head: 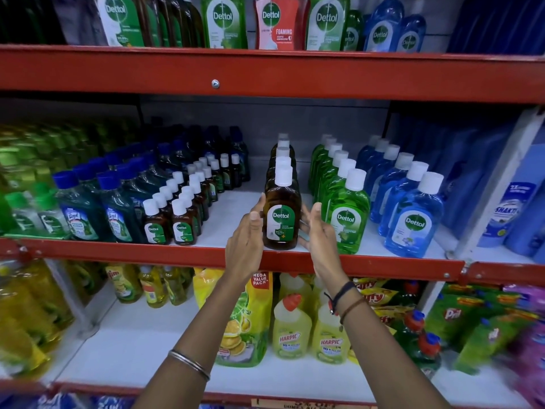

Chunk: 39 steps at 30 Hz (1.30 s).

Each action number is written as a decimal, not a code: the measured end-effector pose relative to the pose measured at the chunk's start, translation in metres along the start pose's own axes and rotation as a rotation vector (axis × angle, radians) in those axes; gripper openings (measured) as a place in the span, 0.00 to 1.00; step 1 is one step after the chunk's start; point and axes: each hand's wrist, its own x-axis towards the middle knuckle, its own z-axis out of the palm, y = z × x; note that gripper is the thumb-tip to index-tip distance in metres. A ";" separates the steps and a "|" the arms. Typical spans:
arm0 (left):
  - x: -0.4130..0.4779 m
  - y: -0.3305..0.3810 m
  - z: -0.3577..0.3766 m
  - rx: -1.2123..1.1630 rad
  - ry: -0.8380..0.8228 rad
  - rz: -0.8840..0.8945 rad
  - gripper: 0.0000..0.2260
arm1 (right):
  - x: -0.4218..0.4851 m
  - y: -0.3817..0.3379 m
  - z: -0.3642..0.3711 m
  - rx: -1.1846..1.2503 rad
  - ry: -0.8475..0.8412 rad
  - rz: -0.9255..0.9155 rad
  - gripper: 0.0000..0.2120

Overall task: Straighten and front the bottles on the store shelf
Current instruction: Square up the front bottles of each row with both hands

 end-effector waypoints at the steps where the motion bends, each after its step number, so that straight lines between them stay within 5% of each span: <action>1: 0.000 0.000 0.000 0.004 0.010 0.000 0.25 | 0.000 0.001 0.000 -0.009 -0.001 0.000 0.41; 5: -0.002 0.001 0.002 0.040 0.031 0.007 0.21 | -0.002 0.000 -0.002 -0.039 -0.005 -0.018 0.38; 10: -0.016 0.011 0.026 -0.023 0.278 0.182 0.27 | -0.024 -0.003 -0.014 0.010 0.172 -0.253 0.18; 13: -0.028 0.026 0.057 -0.210 0.120 0.332 0.23 | -0.035 -0.003 -0.038 0.043 0.386 -0.449 0.20; 15: -0.029 0.044 0.075 -0.304 -0.067 0.245 0.22 | -0.033 0.000 -0.055 0.017 0.440 -0.466 0.23; 22: -0.004 0.063 0.105 -0.285 -0.240 -0.032 0.44 | -0.015 -0.008 -0.092 -0.015 0.194 -0.157 0.16; 25: -0.005 0.058 0.105 -0.295 -0.251 -0.019 0.38 | -0.008 -0.012 -0.103 0.017 0.103 -0.091 0.15; 31: -0.006 0.052 0.104 -0.303 -0.241 -0.007 0.29 | 0.000 -0.013 -0.113 0.049 0.029 -0.044 0.33; 39: -0.007 0.046 0.112 -0.317 -0.138 -0.019 0.31 | 0.000 -0.013 -0.118 0.048 0.013 -0.051 0.28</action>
